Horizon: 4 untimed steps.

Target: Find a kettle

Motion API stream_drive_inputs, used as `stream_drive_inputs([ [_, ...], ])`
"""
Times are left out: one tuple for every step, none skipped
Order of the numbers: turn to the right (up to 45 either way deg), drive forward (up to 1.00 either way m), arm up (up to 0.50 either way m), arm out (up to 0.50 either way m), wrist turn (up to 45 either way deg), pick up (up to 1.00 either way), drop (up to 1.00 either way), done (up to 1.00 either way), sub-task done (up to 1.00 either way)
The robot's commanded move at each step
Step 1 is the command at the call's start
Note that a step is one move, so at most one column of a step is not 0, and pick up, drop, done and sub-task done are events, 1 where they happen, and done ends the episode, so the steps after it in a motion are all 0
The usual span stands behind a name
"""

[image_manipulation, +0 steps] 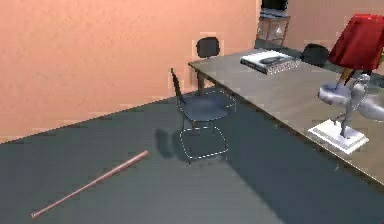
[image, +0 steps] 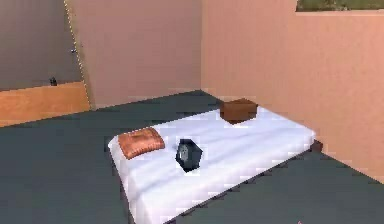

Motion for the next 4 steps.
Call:
stream_drive_inputs([
  [-45.0,0.0,0.0,0.0,0.0,0.0,0.0,0.0,0.0],
  [-6.0,0.0,0.0,0.0,0.0,0.0,0.0,0.0,0.0],
  [0.0,0.75,0.0,0.0,0.0,0.0,0.0,0.0,0.0],
  [6.0,0.0,0.0,0.0,0.0,0.0,0.0,0.0,0.0],
])
